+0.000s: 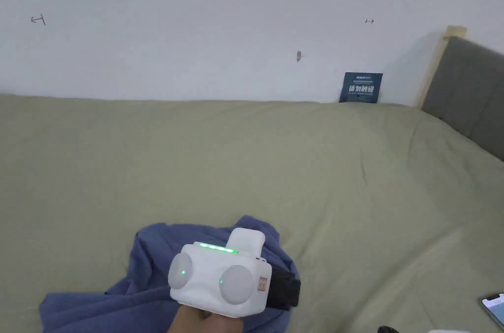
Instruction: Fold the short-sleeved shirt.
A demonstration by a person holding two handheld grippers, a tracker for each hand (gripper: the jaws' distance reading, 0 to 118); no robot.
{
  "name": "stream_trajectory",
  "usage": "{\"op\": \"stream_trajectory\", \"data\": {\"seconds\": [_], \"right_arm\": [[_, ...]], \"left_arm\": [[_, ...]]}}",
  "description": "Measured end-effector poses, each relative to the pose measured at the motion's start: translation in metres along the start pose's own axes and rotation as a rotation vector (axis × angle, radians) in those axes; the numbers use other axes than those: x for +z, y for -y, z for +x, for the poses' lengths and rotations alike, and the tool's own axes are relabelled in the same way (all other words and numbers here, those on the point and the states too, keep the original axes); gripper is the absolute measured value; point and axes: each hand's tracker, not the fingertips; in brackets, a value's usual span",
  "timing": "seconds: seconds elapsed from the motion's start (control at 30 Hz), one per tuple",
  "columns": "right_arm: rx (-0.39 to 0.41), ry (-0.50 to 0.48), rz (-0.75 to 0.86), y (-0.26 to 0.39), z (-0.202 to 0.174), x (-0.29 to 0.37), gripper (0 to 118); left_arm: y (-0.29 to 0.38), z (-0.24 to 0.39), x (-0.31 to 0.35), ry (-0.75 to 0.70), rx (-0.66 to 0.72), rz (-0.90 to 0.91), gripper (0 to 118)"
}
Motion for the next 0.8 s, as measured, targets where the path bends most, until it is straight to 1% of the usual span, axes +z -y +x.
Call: {"op": "stream_trajectory", "data": {"seconds": [0.1,0.2,0.27,0.33,0.37,0.43,0.47,0.5,0.53,0.6,0.67,0.8], "right_arm": [[0.008,-0.017,0.033,-0.004,-0.008,0.011,2],[0.004,-0.036,0.074,-0.01,-0.019,0.024,2],[0.006,-0.055,0.098,-0.013,-0.027,0.033,2],[0.015,-0.067,0.126,-0.014,-0.037,0.044,2],[0.017,-0.076,0.136,-0.014,-0.041,0.049,2],[0.017,-0.084,0.154,-0.014,-0.05,0.058,2],[0.022,-0.088,0.158,-0.013,-0.055,0.061,2],[0.025,-0.094,0.16,-0.012,-0.059,0.065,2],[0.027,-0.105,0.165,-0.011,-0.063,0.068,2],[0.037,-0.112,0.169,-0.008,-0.07,0.074,2],[0.039,-0.113,0.181,-0.006,-0.076,0.077,2],[0.06,-0.126,0.178,-0.003,-0.085,0.078,2]], "left_arm": [[0.015,-0.028,0.07,-0.063,0.057,0.134,118],[0.041,-0.048,0.151,-0.172,0.093,0.275,117],[0.065,-0.061,0.204,-0.275,0.085,0.397,111],[0.09,-0.071,0.246,-0.398,0.063,0.467,103],[0.104,-0.072,0.265,-0.451,0.071,0.5,94],[0.128,-0.077,0.296,-0.494,0.099,0.54,76],[0.141,-0.08,0.31,-0.513,0.131,0.561,47],[0.154,-0.084,0.321,-0.52,0.157,0.584,9],[0.165,-0.087,0.33,-0.521,0.172,0.595,0],[0.184,-0.093,0.34,-0.581,0.236,0.605,0],[0.197,-0.101,0.342,-0.568,0.242,0.581,0],[0.214,-0.112,0.344,-0.597,0.269,0.569,0]]}}
